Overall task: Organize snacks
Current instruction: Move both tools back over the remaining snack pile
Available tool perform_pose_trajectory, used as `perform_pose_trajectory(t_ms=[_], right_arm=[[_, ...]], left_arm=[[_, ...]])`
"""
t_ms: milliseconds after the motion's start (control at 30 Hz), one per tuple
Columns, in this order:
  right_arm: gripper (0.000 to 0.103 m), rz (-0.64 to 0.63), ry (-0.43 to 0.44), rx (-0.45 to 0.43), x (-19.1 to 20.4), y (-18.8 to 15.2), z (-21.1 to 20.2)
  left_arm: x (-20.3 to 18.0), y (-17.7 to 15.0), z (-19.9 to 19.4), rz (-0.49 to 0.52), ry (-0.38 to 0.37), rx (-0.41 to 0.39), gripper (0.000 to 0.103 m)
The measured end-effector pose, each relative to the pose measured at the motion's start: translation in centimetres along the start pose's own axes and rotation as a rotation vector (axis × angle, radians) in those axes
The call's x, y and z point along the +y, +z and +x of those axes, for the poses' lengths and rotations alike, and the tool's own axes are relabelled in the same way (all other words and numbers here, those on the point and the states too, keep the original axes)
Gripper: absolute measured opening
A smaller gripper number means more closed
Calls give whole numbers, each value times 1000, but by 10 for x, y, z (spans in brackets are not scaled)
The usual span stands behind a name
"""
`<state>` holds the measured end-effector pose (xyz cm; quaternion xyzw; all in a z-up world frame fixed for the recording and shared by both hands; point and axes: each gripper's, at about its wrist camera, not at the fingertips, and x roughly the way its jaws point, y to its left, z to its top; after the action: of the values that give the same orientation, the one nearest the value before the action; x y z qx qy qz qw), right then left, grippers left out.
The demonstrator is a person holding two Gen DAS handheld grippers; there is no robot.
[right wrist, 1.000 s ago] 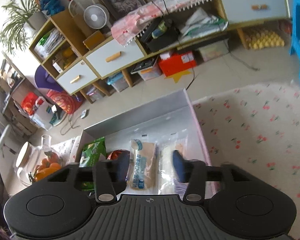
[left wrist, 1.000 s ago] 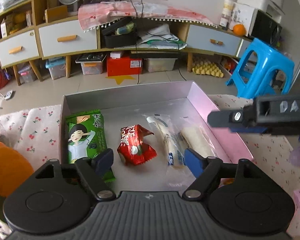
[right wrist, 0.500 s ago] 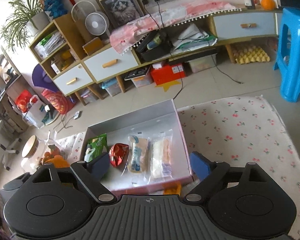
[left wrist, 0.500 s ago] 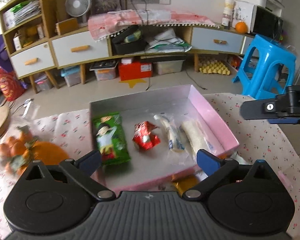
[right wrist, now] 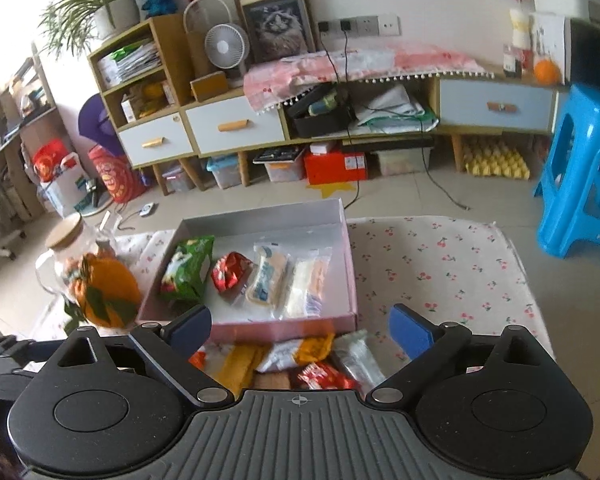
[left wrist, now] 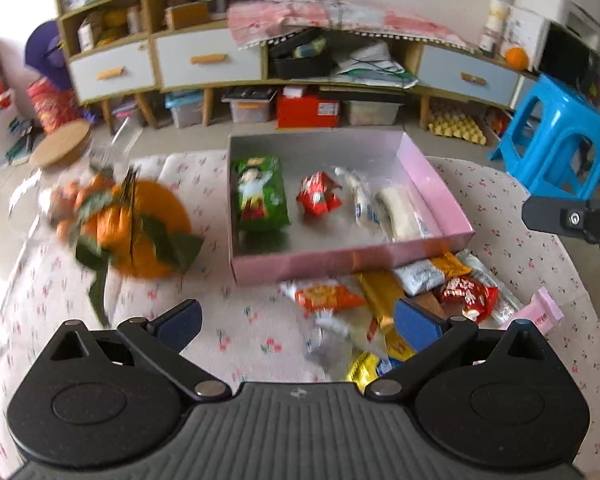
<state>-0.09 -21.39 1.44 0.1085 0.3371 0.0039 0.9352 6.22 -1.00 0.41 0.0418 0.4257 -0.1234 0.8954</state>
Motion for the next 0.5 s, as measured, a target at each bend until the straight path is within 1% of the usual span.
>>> perform_pose_trajectory(t_ms=[67, 133, 167, 233, 267, 300, 333, 400, 500], right_arm=[[97, 3, -5, -9, -5, -7, -1], [97, 10, -11, 2, -11, -14, 0], [97, 14, -30, 22, -13, -17, 2], [97, 32, -95, 81, -18, -20, 7], [97, 56, -131, 110, -22, -20, 11], [97, 84, -150, 131, -26, -22, 14], [97, 116, -154, 149, -32, -23, 18], [97, 198, -132, 176, -45, -24, 23], [97, 302, -109, 193, -62, -26, 26]], left_arm=[[-2, -7, -1, -27, 2, 10, 102], [-5, -14, -1, -56, -1, 13, 102], [-7, -17, 0, -74, -2, 14, 102], [-10, -24, 4, -125, 2, 28, 102], [-12, -27, 8, -150, 1, 45, 102], [-14, -28, 12, -174, -1, 65, 102], [-16, -30, 17, -195, -5, 85, 101], [-19, -31, 26, -233, -7, 110, 100], [-24, -34, 37, -295, 7, 120, 97]])
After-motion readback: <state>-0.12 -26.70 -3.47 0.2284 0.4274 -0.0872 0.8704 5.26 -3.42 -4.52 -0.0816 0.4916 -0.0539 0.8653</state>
